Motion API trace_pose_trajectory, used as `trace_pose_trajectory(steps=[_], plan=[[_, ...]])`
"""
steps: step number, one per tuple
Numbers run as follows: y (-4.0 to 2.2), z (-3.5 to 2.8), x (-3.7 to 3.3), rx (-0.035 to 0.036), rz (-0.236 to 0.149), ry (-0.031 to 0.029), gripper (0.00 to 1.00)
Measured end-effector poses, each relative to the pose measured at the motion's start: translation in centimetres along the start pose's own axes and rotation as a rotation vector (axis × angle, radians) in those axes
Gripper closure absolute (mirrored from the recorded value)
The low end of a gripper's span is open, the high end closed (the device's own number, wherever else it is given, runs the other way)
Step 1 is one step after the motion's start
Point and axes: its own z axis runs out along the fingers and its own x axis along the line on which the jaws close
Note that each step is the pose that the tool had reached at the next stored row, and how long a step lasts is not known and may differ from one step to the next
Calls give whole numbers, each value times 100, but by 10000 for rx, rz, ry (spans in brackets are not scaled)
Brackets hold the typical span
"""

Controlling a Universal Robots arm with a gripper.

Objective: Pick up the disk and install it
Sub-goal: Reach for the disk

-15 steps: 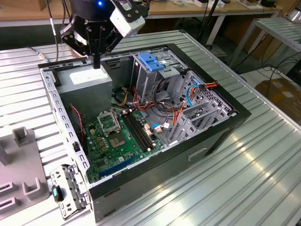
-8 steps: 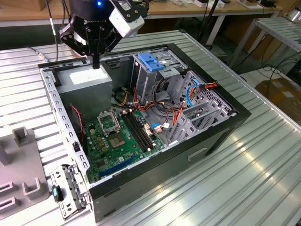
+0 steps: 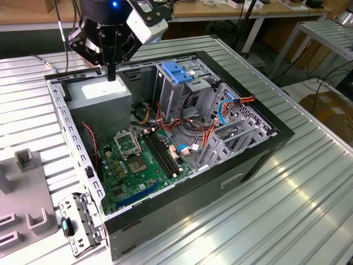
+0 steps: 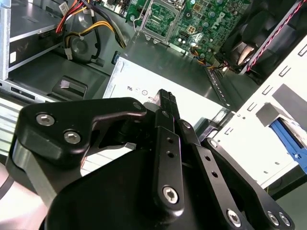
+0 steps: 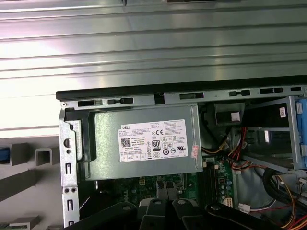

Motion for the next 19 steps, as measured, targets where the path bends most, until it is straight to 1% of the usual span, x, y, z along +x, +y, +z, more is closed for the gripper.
trace_pose_trajectory(steps=[19], plan=[[-3, -1, 42, 0, 1, 6, 89]])
